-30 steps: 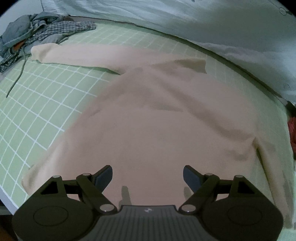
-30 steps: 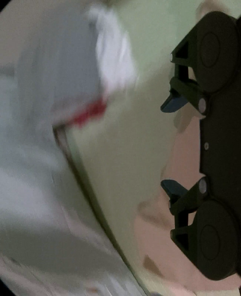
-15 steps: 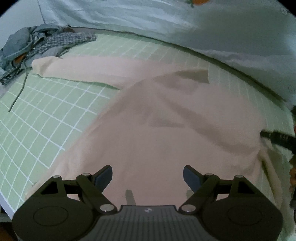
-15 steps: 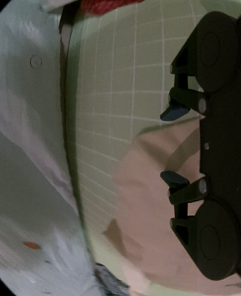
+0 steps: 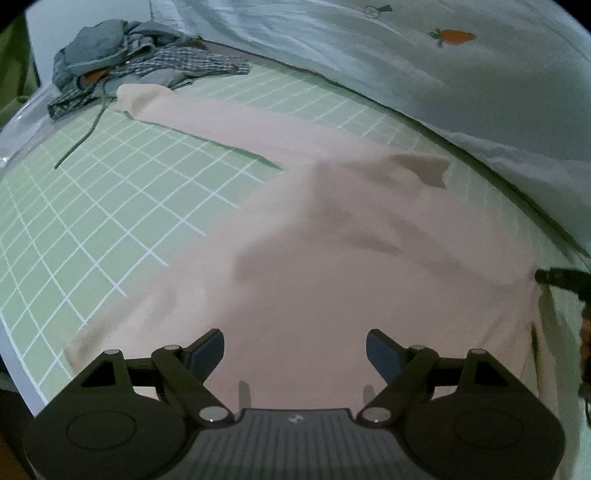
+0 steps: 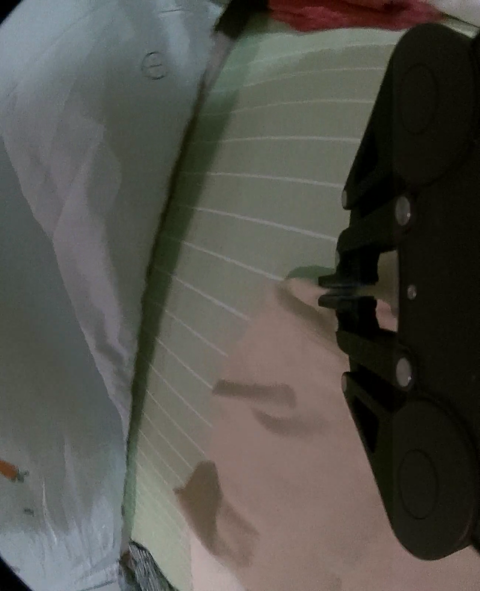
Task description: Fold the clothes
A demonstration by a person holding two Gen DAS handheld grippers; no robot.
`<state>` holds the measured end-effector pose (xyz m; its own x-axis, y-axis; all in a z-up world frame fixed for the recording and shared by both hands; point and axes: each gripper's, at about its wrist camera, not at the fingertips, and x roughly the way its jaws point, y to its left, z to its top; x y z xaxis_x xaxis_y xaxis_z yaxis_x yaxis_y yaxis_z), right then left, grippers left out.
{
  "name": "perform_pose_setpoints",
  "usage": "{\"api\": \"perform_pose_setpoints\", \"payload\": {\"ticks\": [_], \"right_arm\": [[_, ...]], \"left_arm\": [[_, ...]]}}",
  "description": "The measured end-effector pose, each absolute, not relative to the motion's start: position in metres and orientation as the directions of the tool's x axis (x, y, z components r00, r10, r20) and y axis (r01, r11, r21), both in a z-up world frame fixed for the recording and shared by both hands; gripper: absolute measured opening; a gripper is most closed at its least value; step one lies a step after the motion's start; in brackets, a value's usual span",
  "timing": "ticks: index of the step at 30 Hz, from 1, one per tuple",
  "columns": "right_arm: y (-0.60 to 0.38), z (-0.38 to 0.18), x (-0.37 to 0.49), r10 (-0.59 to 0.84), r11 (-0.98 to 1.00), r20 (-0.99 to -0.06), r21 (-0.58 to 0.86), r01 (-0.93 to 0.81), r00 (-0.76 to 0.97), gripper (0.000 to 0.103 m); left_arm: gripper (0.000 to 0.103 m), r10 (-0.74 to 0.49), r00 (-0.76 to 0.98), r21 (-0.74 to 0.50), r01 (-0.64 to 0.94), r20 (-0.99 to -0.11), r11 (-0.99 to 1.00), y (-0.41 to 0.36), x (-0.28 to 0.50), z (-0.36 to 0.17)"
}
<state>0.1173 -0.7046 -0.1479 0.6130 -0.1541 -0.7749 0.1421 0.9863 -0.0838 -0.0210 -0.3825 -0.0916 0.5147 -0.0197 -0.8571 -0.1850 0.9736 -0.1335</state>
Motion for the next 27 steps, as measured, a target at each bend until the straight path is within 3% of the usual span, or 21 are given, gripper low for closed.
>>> {"api": "perform_pose_setpoints", "payload": {"ticks": [5, 7, 8, 13, 15, 20, 27], "right_arm": [[-0.705, -0.145, 0.138, -0.213, 0.974, -0.774, -0.118, 0.195, 0.597, 0.008], [-0.695, -0.138, 0.128, -0.242, 0.969, -0.748, -0.157, 0.19, 0.618, 0.025], [-0.689, -0.135, 0.12, -0.261, 0.965, -0.73, -0.182, 0.189, 0.631, 0.042], [-0.654, -0.12, 0.062, -0.248, 0.968, -0.725, -0.153, 0.201, 0.643, 0.056], [-0.638, -0.115, 0.036, -0.216, 0.969, -0.742, -0.086, 0.23, 0.634, 0.072], [-0.591, -0.115, -0.032, -0.094, 0.955, -0.769, 0.11, 0.276, 0.632, 0.082], [-0.548, -0.126, -0.073, -0.044, 0.911, -0.821, 0.202, 0.361, 0.569, 0.084]], "left_arm": [[0.085, -0.015, 0.522, -0.126, -0.178, -0.853, 0.976, -0.379, -0.016, -0.089], [0.085, -0.019, 0.522, -0.126, -0.17, -0.853, 0.977, -0.379, -0.015, -0.089], [0.085, -0.025, 0.521, -0.129, -0.165, -0.853, 0.978, -0.379, -0.014, -0.089], [0.085, -0.08, 0.519, -0.171, -0.13, -0.851, 0.977, -0.373, -0.011, -0.095], [0.085, -0.111, 0.519, -0.191, -0.102, -0.847, 0.976, -0.37, -0.011, -0.097], [0.085, -0.147, 0.499, -0.2, -0.054, -0.854, 0.978, -0.355, -0.022, -0.099], [0.085, -0.183, 0.483, -0.193, 0.029, -0.856, 0.981, -0.309, -0.03, -0.09]]}}
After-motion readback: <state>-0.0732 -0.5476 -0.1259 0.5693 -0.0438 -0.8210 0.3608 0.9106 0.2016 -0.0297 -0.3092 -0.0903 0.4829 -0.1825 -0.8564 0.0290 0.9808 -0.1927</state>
